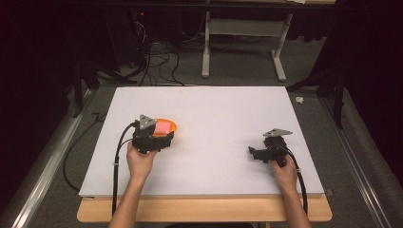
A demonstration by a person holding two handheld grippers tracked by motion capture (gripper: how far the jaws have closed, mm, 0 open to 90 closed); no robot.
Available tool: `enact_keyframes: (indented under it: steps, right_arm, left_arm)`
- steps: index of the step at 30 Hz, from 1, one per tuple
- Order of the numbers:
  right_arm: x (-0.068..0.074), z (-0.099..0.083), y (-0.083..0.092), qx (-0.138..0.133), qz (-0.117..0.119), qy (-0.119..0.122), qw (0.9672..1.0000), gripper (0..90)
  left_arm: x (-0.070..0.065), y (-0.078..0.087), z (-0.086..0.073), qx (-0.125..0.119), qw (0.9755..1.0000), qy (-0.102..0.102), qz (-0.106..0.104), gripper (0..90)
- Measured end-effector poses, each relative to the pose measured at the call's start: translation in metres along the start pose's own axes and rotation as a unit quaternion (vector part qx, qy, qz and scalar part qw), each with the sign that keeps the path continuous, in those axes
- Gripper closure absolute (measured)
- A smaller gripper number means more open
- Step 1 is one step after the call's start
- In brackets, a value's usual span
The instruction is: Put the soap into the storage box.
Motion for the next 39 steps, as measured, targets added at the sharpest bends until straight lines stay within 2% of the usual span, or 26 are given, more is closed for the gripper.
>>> enact_keyframes:
  steps: [5,15,22,27,31,39]
  right_arm:
    - [0.000,0.000,0.000,0.000,0.000,0.000,1.0000,14.6]
    - [0.000,0.000,0.000,0.000,0.000,0.000,1.0000,14.6]
    - [0.000,0.000,0.000,0.000,0.000,0.000,1.0000,14.6]
    - [0.000,0.000,0.000,0.000,0.000,0.000,1.0000,14.6]
    - [0.000,0.000,0.000,0.000,0.000,0.000,1.0000,14.6]
    - [0.000,0.000,0.000,0.000,0.000,0.000,1.0000,14.6]
  left_arm:
    - [-0.005,0.002,-0.004,-0.008,0.9999,-0.005,-0.012,23.3]
    - [-0.020,0.004,-0.011,-0.011,0.9989,-0.030,-0.034,23.2]
    - [-0.030,-0.001,-0.017,-0.006,0.9978,-0.041,-0.053,23.2]
    - [-0.039,-0.005,-0.020,0.002,0.9964,-0.058,-0.062,23.1]
    - [-0.043,-0.008,-0.022,0.001,0.9956,-0.058,-0.074,23.0]
    - [-0.052,-0.017,-0.027,0.019,0.9929,-0.070,-0.095,22.3]
Point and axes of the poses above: each handheld gripper's, and its own axes: y roughly backward along the jaws, z roughly out of its top, x roughly to its left, the point moved 3 cm from there along -y, roughly forward along the jaws, and after that the axes turned 13 degrees about x, right-handed, at the moved point
